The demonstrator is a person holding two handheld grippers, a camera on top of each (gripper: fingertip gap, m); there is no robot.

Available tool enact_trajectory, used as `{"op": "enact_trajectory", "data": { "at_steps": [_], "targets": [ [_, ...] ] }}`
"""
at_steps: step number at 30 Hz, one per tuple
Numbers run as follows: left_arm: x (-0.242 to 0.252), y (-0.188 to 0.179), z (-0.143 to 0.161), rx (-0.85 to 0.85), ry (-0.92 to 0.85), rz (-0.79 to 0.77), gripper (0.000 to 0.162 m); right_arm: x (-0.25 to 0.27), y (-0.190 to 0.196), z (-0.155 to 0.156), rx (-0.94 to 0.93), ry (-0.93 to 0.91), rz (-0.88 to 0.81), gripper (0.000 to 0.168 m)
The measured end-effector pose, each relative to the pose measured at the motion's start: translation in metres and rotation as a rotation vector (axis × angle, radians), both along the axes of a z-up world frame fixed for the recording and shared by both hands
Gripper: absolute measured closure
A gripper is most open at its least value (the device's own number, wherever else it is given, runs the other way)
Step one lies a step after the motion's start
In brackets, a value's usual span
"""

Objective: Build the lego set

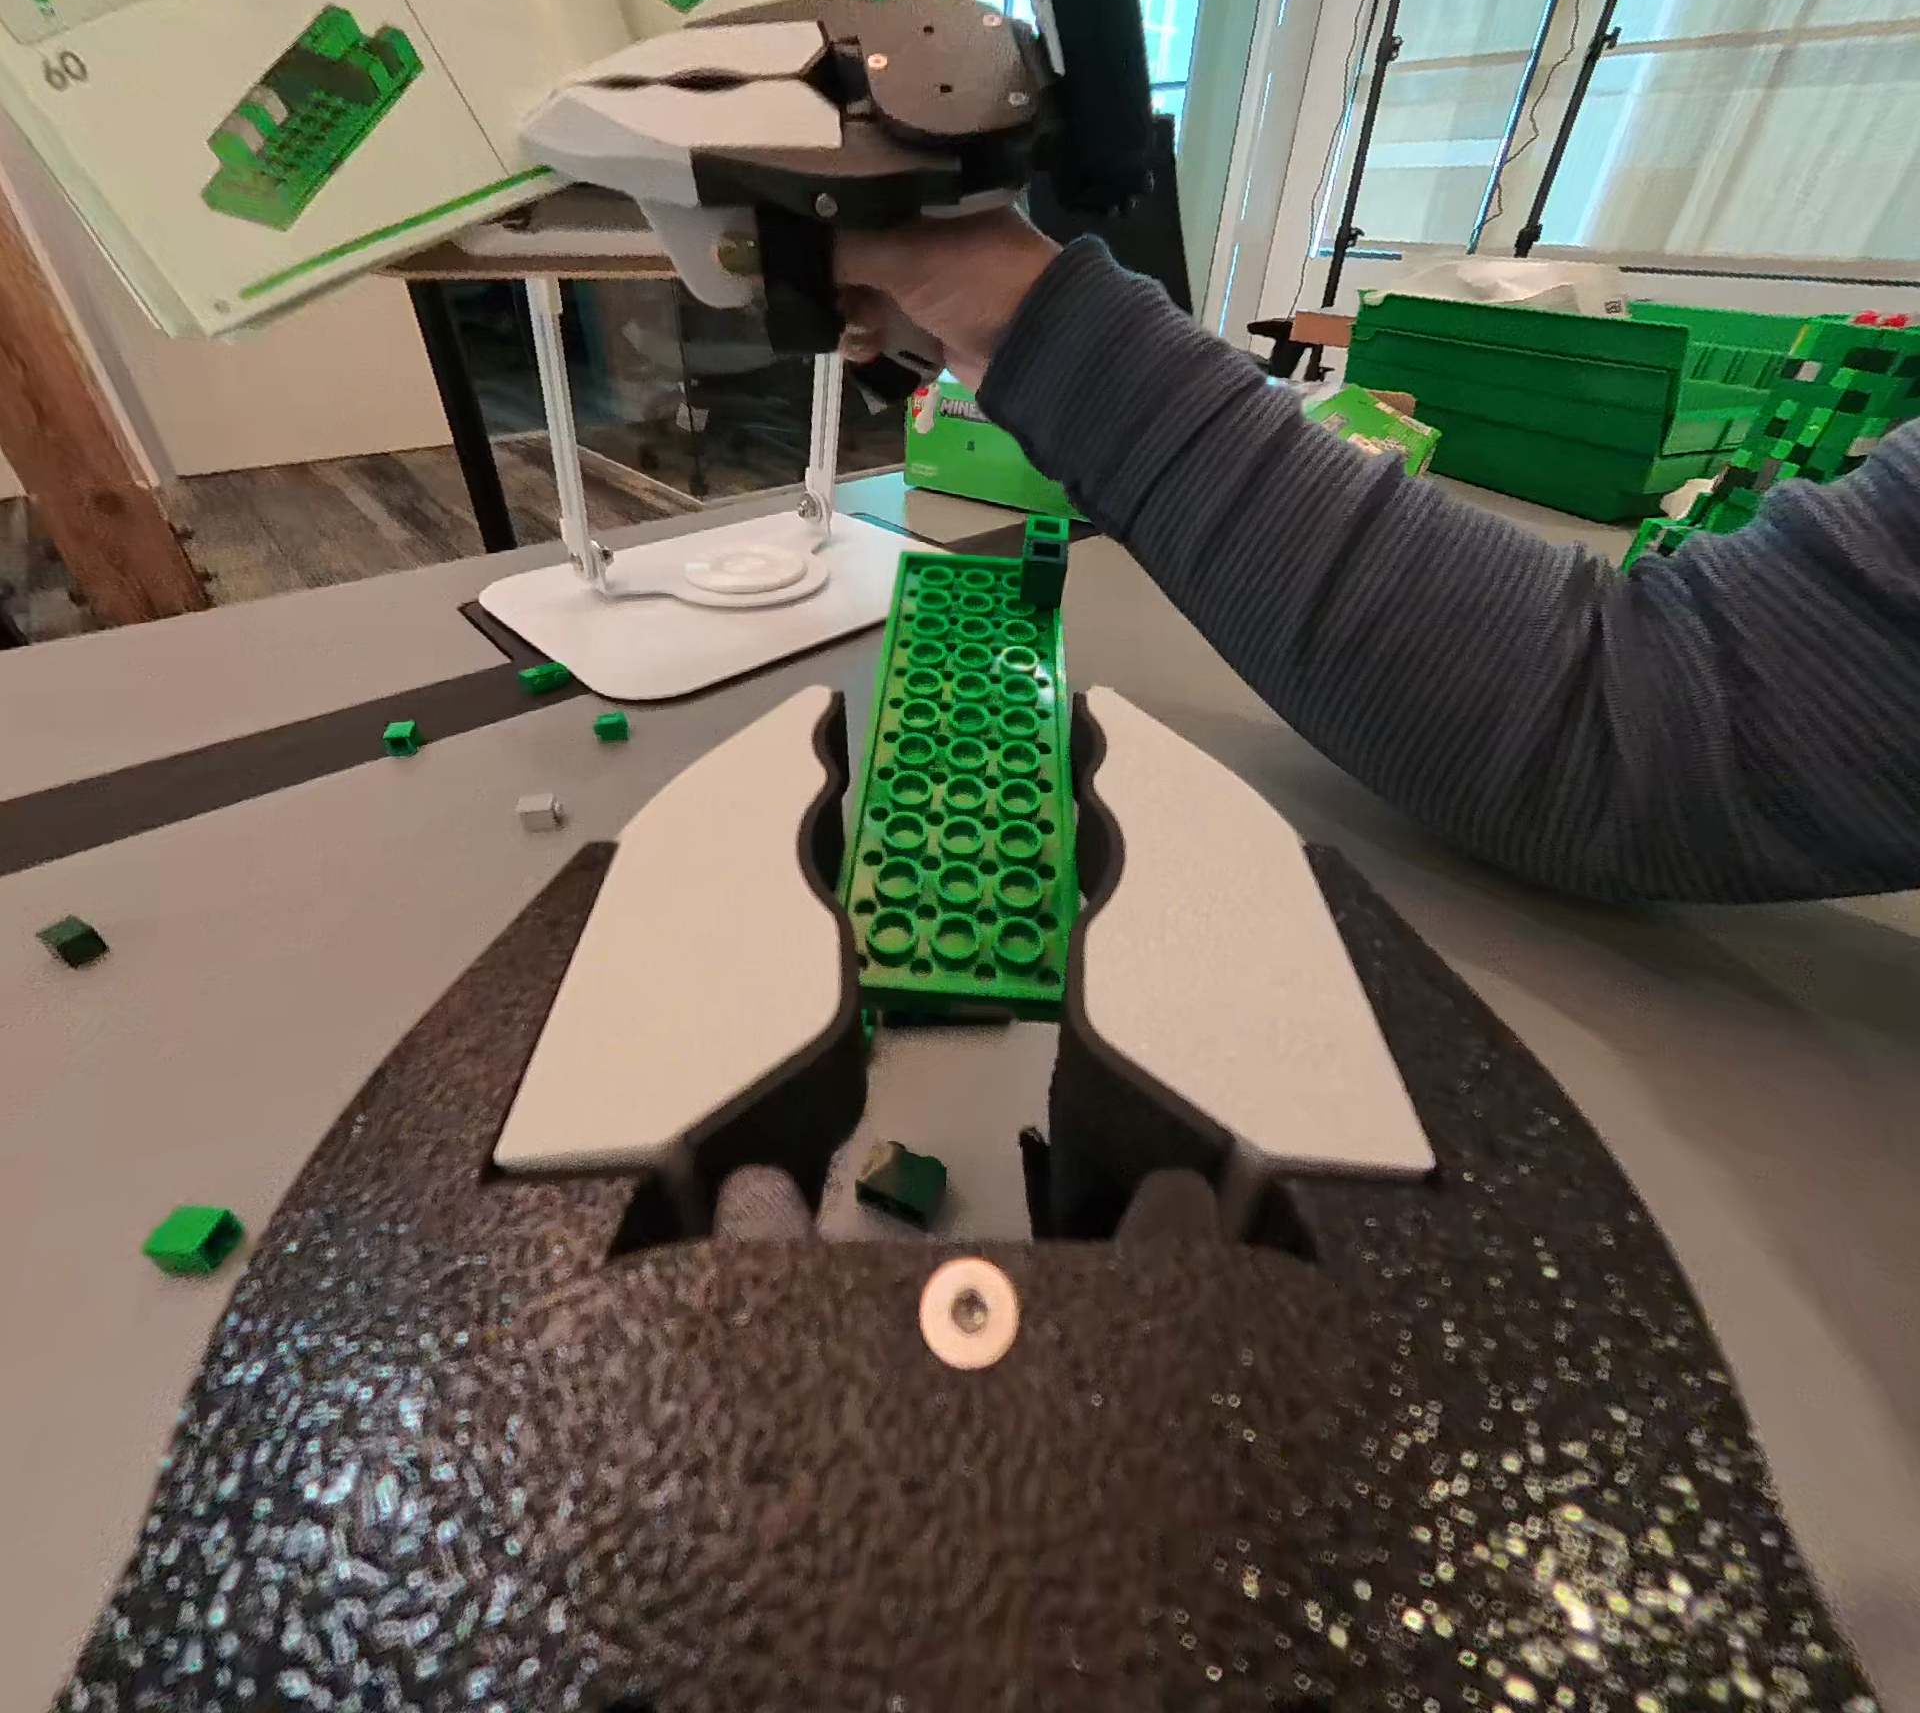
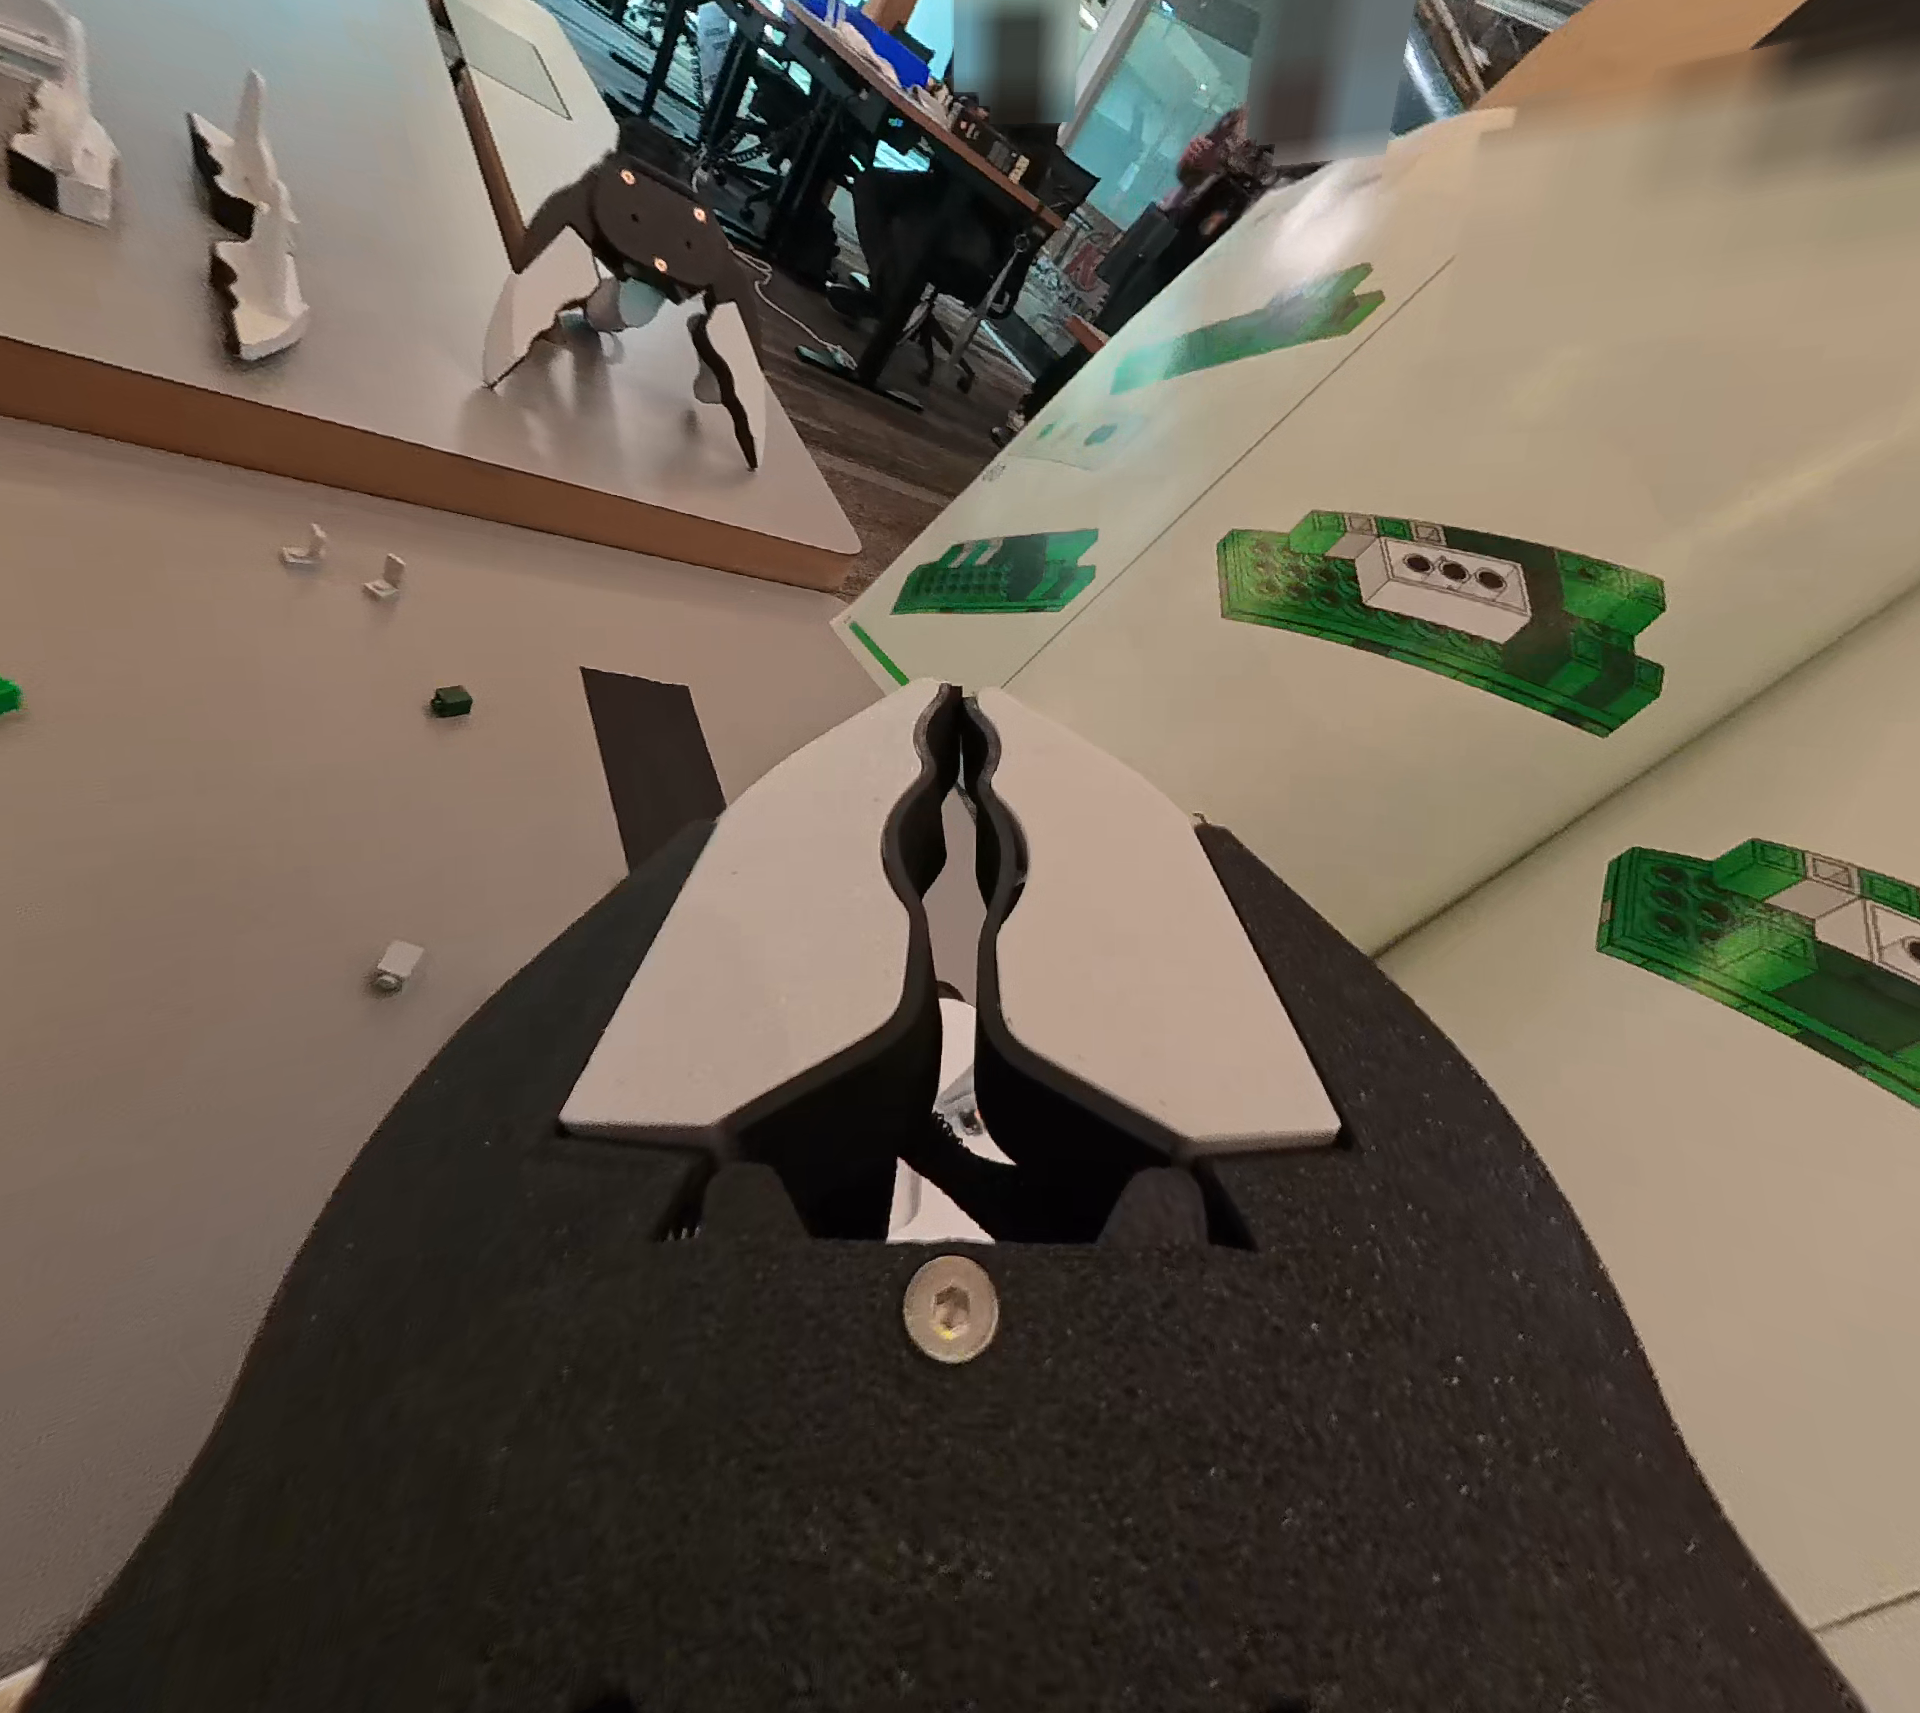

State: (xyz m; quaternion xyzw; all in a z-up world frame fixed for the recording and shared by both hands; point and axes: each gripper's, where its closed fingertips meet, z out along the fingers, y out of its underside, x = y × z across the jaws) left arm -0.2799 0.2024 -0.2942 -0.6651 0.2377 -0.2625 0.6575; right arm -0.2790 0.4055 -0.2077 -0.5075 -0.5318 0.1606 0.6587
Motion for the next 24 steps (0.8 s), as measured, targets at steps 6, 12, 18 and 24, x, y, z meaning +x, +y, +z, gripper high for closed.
{"op": "enact_trajectory", "data": {
  "at_steps": [6,12,18,24],
  "targets": [
    [-0.005,0.000,-0.003,-0.039,-0.016,0.005,0.122,0.007,-0.015,0.012,-0.044,0.030,0.075,0.168],
    [-0.017,0.001,-0.007,-0.084,0.019,0.041,0.122,0.019,-0.029,0.031,-0.032,0.053,0.102,0.168],
    [-0.052,0.005,-0.010,-0.047,0.149,0.160,0.122,0.032,-0.048,0.061,0.052,0.065,0.068,0.168],
    [-0.080,0.006,-0.011,-0.020,0.161,0.194,0.122,0.040,-0.060,0.089,0.150,0.089,-0.044,0.168]
  ]
}}
